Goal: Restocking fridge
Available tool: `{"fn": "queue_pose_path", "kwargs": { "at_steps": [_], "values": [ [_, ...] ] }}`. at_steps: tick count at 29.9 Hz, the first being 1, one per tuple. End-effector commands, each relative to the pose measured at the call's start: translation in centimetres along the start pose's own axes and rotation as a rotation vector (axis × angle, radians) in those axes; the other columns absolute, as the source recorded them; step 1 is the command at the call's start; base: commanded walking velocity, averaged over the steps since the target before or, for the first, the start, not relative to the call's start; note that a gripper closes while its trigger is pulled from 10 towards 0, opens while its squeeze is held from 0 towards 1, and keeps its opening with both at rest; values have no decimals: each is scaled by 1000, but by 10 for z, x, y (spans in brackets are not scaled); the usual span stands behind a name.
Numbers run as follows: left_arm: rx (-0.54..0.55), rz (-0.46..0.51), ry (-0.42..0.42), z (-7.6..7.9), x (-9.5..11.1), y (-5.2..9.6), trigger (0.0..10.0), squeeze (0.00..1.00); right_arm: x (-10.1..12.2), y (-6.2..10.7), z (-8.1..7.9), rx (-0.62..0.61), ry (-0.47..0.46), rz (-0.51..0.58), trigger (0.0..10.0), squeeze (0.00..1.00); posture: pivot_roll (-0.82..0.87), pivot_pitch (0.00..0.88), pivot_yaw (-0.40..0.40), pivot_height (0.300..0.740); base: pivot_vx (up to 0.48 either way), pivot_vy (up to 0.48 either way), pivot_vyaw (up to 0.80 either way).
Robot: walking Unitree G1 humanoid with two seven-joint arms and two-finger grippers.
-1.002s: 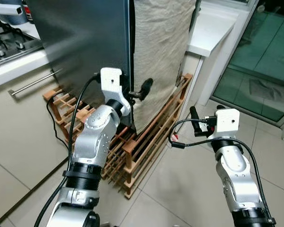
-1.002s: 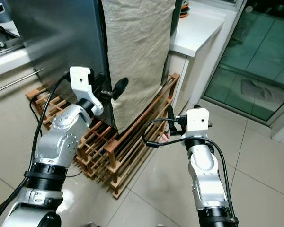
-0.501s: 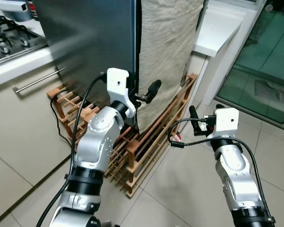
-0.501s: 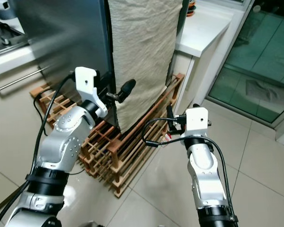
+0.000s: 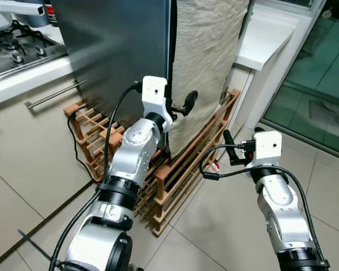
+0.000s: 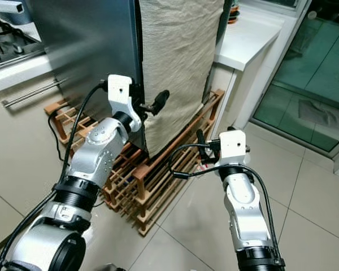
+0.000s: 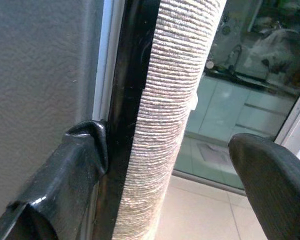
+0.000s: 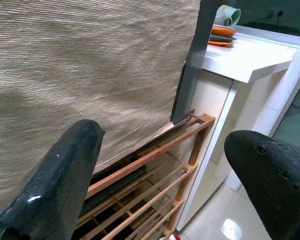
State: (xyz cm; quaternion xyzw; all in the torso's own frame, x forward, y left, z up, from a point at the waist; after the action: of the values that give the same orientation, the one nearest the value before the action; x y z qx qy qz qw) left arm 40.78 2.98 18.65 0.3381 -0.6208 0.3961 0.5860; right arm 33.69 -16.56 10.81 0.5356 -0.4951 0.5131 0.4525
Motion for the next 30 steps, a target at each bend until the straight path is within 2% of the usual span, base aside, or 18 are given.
{"fn": "queue_pose_path", "kwargs": {
  "at_steps": [1, 3, 4, 6, 8, 9, 10, 12, 17, 20, 25, 30],
  "values": [
    [-60, 29, -1, 15, 10, -7, 10000, 0, 2, 2, 5, -10, 4, -3, 10000, 0, -129, 0, 2, 740, 0, 0, 0],
    [-157, 51, 28, 30, 14, -7, 10000, 0, -3, 3, 4, 14, 5, -36, 10000, 0, -135, 0, -1, 740, 0, 0, 0],
    [-157, 51, 28, 30, 14, -7, 10000, 0, -3, 3, 4, 14, 5, -36, 10000, 0, -135, 0, -1, 740, 0, 0, 0],
    [-299, 79, 53, 50, 19, -3, 10000, 0, -25, 11, 0, 87, 3, -147, 10000, 0, -135, 0, -1, 740, 0, 0, 0],
    [-412, 105, 75, 64, 24, 3, 10000, 0, -54, 27, -2, 165, 13, -285, 10000, 0, -135, 0, -4, 740, 0, 0, 0],
    [-412, 105, 75, 64, 24, 3, 10000, 0, -54, 27, -2, 165, 13, -285, 10000, 0, -135, 0, -4, 740, 0, 0, 0],
    [-485, 129, 101, 74, 30, 7, 10000, 0, -82, 47, 3, 201, 43, -404, 10000, 0, -135, 0, -4, 740, 0, 0, 0],
    [-531, 148, 127, 80, 35, 10, 10000, 0, -94, 57, 9, 192, 58, -450, 10000, 0, -138, 0, -4, 740, 0, 0, 0],
    [-640, 189, 181, 94, 46, 19, 10000, 0, -87, 55, 7, 186, 29, -428, 10000, 0, -145, 0, -1, 740, 0, 0, 0],
    [-758, 209, 205, 111, 50, 32, 10000, 0, -81, 49, 0, 207, 28, -408, 10000, 0, -148, 0, -2, 740, 0, 0, 0],
    [-820, 232, 240, 118, 57, 40, 10000, 0, -81, 48, 0, 219, 30, -412, 10000, 0, -145, 0, -6, 740, 0, 0, 0],
    [-852, 253, 296, 117, 67, 48, 10000, 0, -80, 45, -5, 229, 28, -407, 10000, 0, -143, 0, -7, 740, 0, 0, 0]
  ]
}}
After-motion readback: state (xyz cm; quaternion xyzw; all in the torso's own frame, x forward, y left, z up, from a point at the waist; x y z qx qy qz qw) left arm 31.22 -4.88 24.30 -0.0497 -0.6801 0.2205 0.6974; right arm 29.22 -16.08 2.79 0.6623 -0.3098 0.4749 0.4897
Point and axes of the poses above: a point about 5 cm out from each wrist's last joint towards the gripper, its own y axis pointing back from the gripper into the wrist, its own x axis along the axis of the wrist's last joint, z = x × y, the point moved 5 cm from there along -y, pointing out of the wrist towards the gripper, and after that the axes turned 10 degrees about -y, right-handed, at the moved point
